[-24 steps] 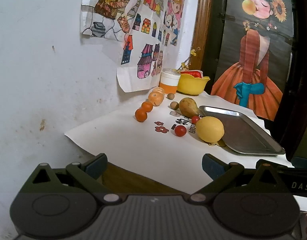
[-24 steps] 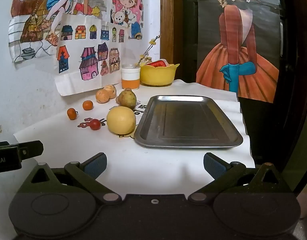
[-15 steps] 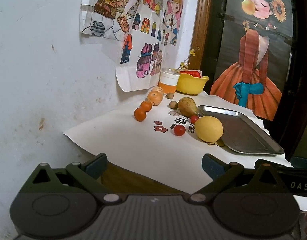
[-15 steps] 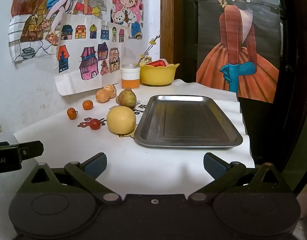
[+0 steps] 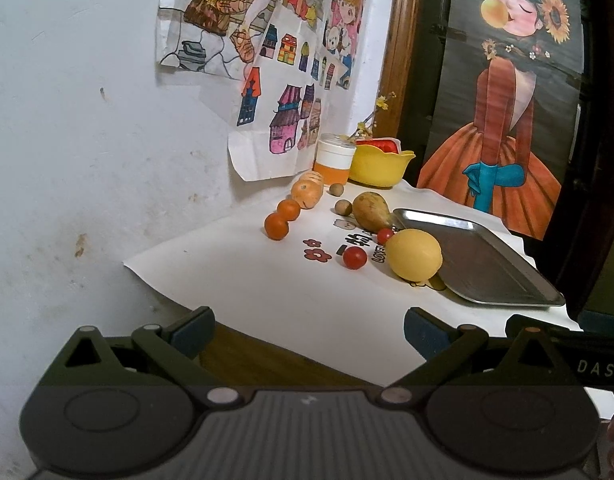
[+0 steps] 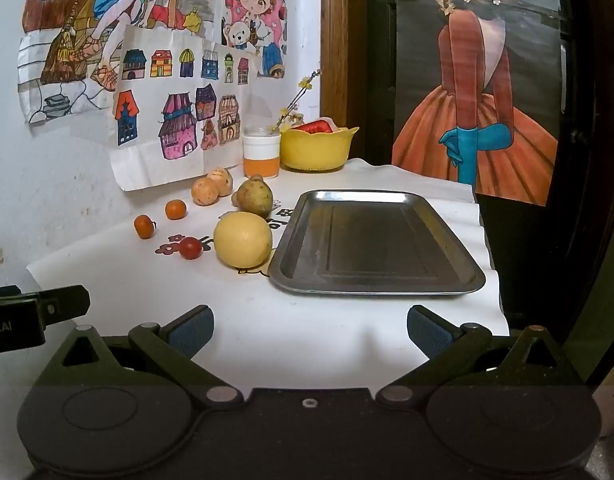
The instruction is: Organize fruits
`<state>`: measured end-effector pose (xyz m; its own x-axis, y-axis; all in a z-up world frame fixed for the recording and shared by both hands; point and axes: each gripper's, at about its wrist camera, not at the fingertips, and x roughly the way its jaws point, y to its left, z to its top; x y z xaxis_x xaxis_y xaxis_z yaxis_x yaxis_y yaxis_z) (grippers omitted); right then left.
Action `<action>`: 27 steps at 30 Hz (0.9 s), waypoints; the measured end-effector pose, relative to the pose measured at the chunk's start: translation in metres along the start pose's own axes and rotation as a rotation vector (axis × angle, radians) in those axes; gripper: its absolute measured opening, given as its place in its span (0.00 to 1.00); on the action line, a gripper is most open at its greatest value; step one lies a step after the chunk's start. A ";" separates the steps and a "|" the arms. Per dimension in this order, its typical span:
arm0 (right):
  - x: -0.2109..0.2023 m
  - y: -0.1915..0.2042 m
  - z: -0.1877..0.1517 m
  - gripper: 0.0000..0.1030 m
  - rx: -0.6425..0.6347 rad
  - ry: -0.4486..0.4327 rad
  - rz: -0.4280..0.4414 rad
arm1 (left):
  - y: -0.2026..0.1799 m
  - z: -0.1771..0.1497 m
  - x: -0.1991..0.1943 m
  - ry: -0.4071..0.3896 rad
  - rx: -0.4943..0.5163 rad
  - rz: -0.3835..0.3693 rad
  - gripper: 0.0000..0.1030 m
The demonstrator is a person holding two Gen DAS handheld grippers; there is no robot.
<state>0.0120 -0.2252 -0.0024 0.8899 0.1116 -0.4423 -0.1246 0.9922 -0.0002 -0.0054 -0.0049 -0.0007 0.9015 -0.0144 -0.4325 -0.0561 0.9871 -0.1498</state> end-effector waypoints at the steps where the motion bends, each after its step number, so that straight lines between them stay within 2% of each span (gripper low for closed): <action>1: 0.000 0.000 0.000 0.99 -0.001 0.000 0.000 | 0.000 0.000 0.000 0.000 0.000 0.000 0.99; 27: 0.001 0.002 0.000 0.99 -0.005 0.005 0.002 | -0.004 -0.005 -0.001 0.010 -0.005 -0.002 0.99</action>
<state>0.0128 -0.2231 -0.0030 0.8876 0.1134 -0.4464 -0.1286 0.9917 -0.0038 -0.0084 -0.0098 -0.0045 0.8972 -0.0184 -0.4412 -0.0562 0.9862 -0.1555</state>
